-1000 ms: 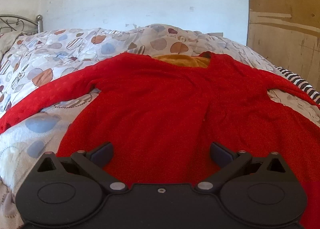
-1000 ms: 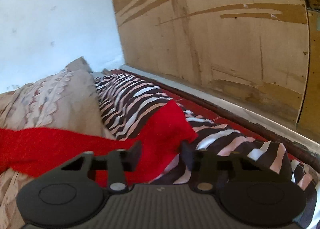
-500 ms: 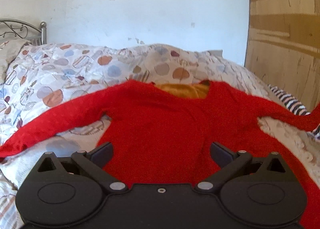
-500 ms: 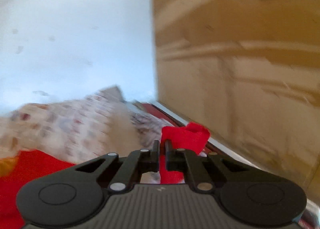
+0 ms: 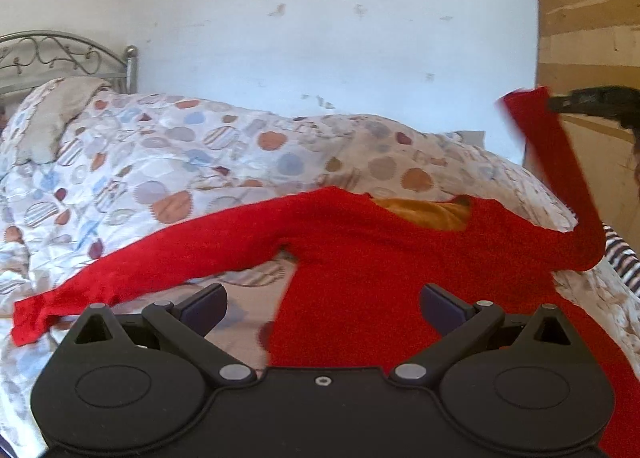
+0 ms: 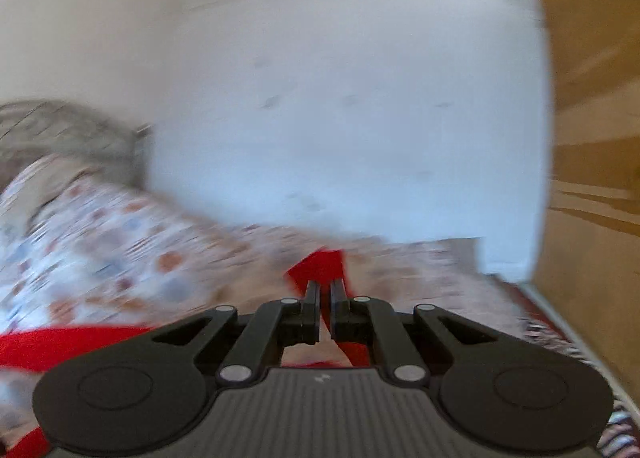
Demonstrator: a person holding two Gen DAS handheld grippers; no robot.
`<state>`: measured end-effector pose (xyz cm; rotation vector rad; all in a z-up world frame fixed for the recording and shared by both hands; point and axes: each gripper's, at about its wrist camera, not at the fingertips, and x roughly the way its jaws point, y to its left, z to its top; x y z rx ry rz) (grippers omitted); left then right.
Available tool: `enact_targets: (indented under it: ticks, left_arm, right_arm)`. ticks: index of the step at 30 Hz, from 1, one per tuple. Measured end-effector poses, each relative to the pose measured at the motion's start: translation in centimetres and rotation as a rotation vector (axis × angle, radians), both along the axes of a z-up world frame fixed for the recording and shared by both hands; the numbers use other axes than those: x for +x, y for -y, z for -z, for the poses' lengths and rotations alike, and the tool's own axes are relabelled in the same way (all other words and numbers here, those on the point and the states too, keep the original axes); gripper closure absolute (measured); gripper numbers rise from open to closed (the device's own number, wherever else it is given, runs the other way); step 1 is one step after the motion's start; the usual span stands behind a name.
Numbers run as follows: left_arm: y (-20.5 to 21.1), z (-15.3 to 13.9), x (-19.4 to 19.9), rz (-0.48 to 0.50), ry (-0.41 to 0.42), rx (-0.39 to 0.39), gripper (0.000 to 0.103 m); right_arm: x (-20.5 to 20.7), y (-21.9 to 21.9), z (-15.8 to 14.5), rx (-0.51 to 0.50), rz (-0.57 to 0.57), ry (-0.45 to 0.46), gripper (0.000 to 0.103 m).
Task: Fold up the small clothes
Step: 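Lift the sleeve with the right tool and lay it across the sweater body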
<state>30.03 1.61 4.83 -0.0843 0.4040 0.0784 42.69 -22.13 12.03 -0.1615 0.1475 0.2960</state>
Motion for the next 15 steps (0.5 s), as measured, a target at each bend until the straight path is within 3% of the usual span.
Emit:
enact_targets:
  ticks: [8,10,11,12,15]
  left_arm:
    - [-3.1,1.0,-0.2,-0.08,-0.021,-0.001,0.001]
    - [-3.7,1.4,-0.3,-0.09,-0.027,-0.006,0.001]
    - [-3.9,1.5,-0.3,-0.094,-0.03,-0.009,0.001]
    - [-4.0,1.7,-0.2,-0.096,-0.031,-0.012,0.001]
    - [-4.0,2.1,0.3,-0.098,-0.039,-0.011,0.001]
  right_arm:
    - [-2.5,-8.7,8.8,-0.193,-0.211,-0.186,0.094]
    - [-4.2,-9.1,10.2,-0.209,-0.244,-0.199,0.073]
    - [-5.1,-8.9,10.5,-0.21,-0.248,-0.196,0.046]
    - [-5.9,-8.1,10.6,-0.207,-0.252,-0.186,0.032]
    - [-7.4,-5.5,10.0,-0.225,-0.227,-0.157,0.021]
